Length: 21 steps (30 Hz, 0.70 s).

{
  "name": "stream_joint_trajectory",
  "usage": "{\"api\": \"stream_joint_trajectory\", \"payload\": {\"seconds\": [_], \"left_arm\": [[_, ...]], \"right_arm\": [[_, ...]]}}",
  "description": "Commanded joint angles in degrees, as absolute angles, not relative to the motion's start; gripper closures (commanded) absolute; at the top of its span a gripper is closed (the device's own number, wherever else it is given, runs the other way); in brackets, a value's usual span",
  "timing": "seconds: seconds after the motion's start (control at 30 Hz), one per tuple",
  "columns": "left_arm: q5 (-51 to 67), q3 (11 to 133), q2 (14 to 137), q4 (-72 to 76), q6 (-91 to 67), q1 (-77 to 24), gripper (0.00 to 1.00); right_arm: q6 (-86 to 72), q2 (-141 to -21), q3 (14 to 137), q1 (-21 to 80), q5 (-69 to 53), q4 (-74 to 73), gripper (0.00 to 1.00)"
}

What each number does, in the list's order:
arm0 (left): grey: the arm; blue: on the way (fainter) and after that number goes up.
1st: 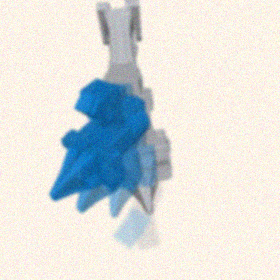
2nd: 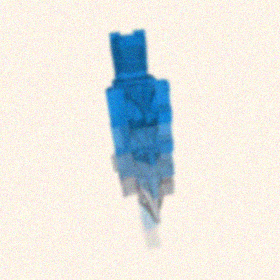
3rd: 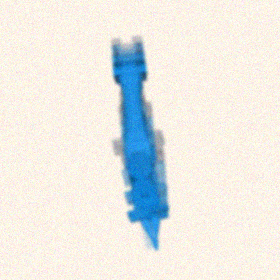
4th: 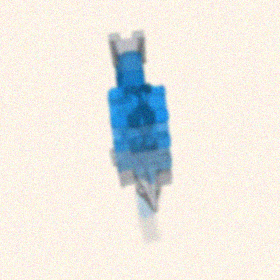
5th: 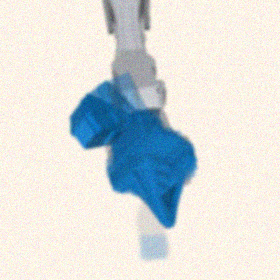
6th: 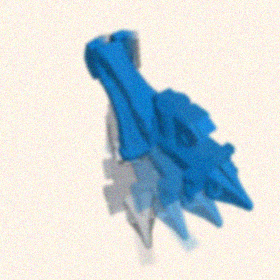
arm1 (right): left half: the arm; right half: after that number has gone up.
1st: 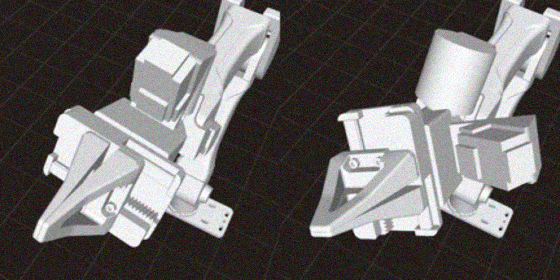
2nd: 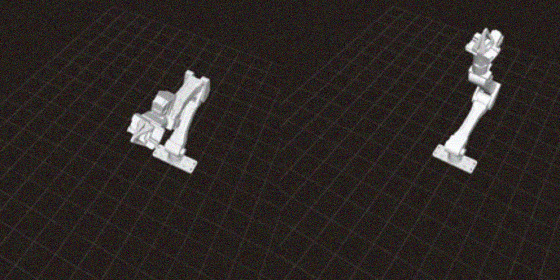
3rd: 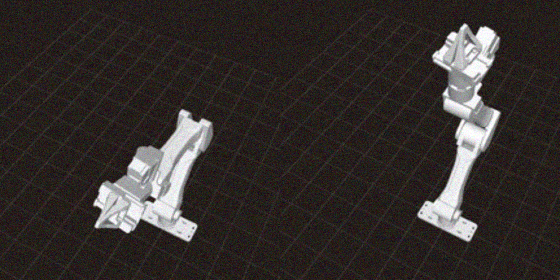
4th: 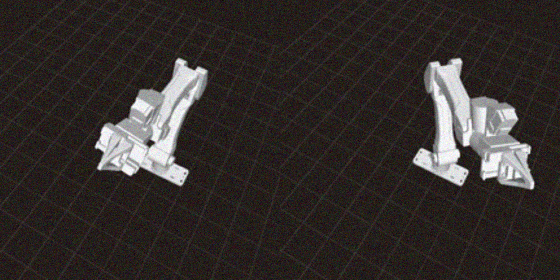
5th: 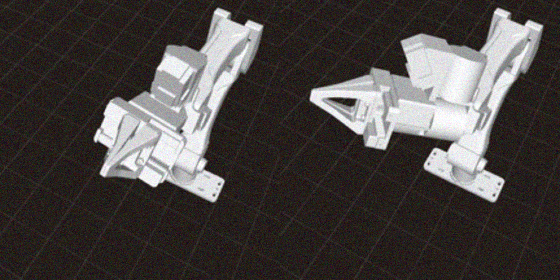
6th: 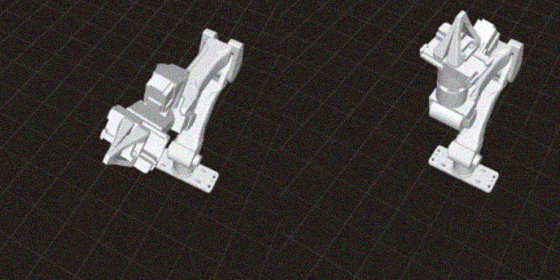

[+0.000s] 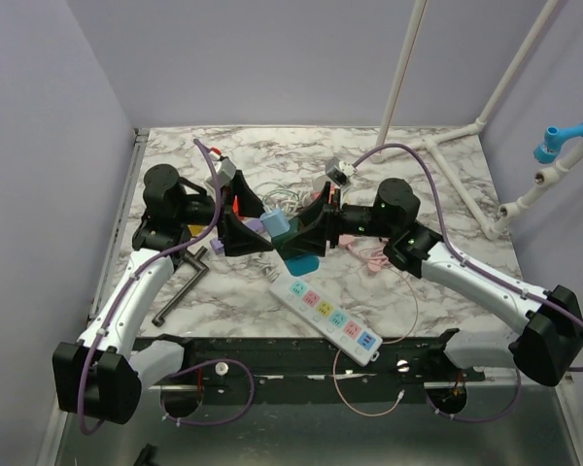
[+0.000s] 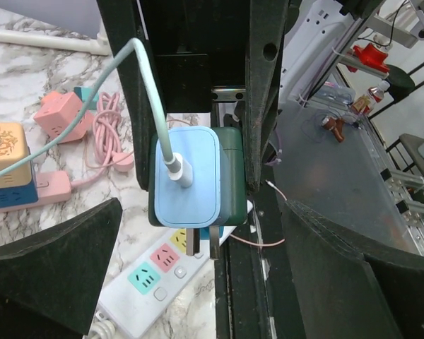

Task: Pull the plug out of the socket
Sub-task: Remove the plug from the socket.

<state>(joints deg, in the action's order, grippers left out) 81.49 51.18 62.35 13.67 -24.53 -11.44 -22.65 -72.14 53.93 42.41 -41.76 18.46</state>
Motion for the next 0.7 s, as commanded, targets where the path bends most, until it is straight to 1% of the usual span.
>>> {"api": "stream_joint_trajectory", "payload": {"seconds": [0.0, 0.07, 0.2, 0.3, 0.4, 0.57, 0.67], "left_arm": [[80.24, 52.69, 61.74, 15.29, -23.82, -12.40, 0.02], [79.90, 53.20, 62.06, 15.42, -24.27, -12.40, 0.06], [77.93, 54.83, 63.23, 17.14, -27.79, -12.46, 0.25], [77.35, 55.53, 63.46, 18.12, -29.18, -12.48, 0.29], [77.37, 55.80, 63.61, 17.76, -29.27, -12.57, 0.36], [77.63, 55.34, 63.54, 17.49, -29.09, -13.35, 0.38], [77.52, 55.20, 63.45, 16.76, -28.77, -13.53, 0.35]], "right_arm": [[-26.17, -73.10, 55.48, 42.84, -44.01, 28.01, 0.99], [-26.39, -73.58, 55.62, 42.97, -44.01, 28.79, 0.99], [-25.67, -74.42, 56.21, 43.45, -43.91, 28.41, 0.99], [-24.70, -74.56, 56.46, 44.15, -43.56, 28.00, 0.99], [-24.00, -74.71, 56.67, 44.71, -42.72, 27.42, 0.99], [-23.64, -74.71, 57.71, 45.33, -41.18, 27.73, 0.99], [-23.59, -74.32, 58.01, 45.52, -39.90, 28.48, 0.99]]}}
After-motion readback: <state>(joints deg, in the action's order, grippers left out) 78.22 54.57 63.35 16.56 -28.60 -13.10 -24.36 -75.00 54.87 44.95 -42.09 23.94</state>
